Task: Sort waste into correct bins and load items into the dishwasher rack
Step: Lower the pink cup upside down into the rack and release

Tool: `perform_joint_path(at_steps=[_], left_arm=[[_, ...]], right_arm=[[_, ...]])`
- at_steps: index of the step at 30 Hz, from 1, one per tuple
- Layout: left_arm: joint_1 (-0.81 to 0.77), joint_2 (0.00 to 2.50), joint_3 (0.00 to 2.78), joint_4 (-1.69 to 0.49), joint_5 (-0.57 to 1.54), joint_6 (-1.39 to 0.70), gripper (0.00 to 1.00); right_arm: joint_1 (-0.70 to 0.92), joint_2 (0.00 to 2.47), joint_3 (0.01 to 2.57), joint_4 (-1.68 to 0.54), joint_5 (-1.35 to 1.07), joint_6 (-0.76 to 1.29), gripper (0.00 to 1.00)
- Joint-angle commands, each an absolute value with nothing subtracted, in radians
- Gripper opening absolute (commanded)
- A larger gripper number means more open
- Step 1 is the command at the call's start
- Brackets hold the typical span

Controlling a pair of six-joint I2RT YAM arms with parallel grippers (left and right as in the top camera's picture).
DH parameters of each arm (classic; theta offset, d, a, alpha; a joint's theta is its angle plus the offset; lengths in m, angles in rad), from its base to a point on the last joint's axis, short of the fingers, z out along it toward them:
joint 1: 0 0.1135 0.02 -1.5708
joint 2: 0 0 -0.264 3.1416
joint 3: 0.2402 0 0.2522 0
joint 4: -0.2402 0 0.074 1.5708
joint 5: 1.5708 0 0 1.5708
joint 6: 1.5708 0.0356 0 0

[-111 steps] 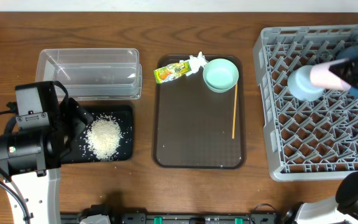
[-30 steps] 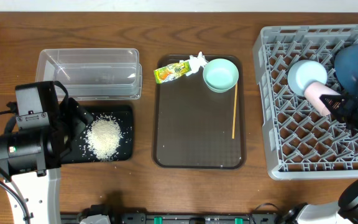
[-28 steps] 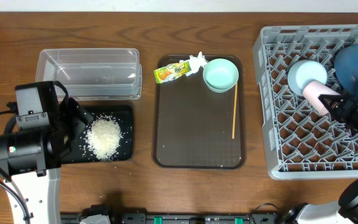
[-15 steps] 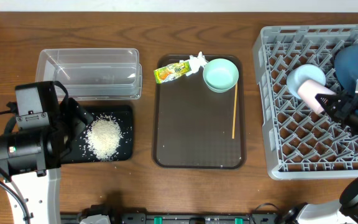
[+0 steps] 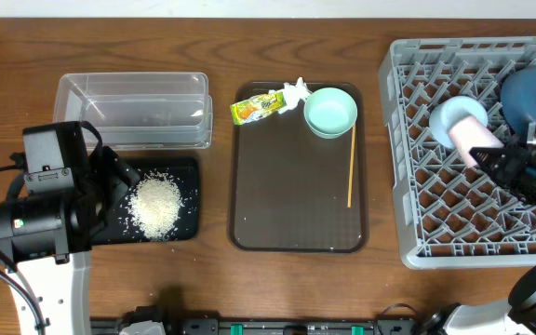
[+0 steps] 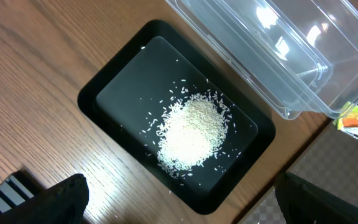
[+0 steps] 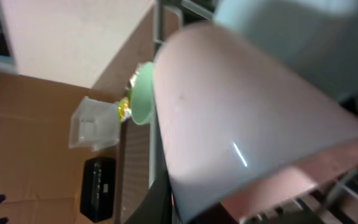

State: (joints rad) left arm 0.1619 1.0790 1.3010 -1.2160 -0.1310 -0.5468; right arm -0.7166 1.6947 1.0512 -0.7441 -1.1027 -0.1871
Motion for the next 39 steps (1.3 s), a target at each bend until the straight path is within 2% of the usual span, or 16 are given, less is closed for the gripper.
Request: perform_joint_path(at_steps=[1,14,22,23,25,27,32,35,39], left_arm=[[0.165,1.078,1.313,-1.219,-0.14,-0.551,0.97],[0.165,1.078,1.313,-1.219,-0.14,-0.551,0.97],[0.165,1.078,1.313,-1.219,-0.14,-0.551,0.97],[0.165,1.078,1.313,-1.219,-0.14,-0.551,0.97],[0.165,1.078,1.313,-1.219,-0.14,-0.552,0.97],[0.165,1.078,1.313,-1.219,-0.14,-0.551,0.97],[0.165,1.078,1.313,-1.219,-0.14,-0.551,0.97],[0.165,1.078,1.313,-1.219,-0.14,-0.551,0.97],[0.165,1.078,1.313,-1.219,-0.14,-0.551,0.98]], right_arm=[[-0.708,1.704,1.034,-0.744,-0.866,-0.127,0.09],[-0.76,1.673,1.036,-0.802,-0.868,-0.049,0.13],[-0.801,1.553,1.036,-0.862,-0.86,-0.037,0.19],[-0.802,1.529,1.036,-0.871,-0.86,-0.036,0.21],[-0.802,1.483,1.036,-0.882,-0.844,-0.006,0.32],[-0.801,1.44,1.036,-0.886,-0.834,0.03,0.52],[-0.801,1.365,1.036,-0.894,-0.834,0.056,0.71],[-0.799,1.351,1.036,-0.893,-0.835,0.056,0.7],[-0.797,1.348,1.036,-0.853,-0.867,0.056,0.63]])
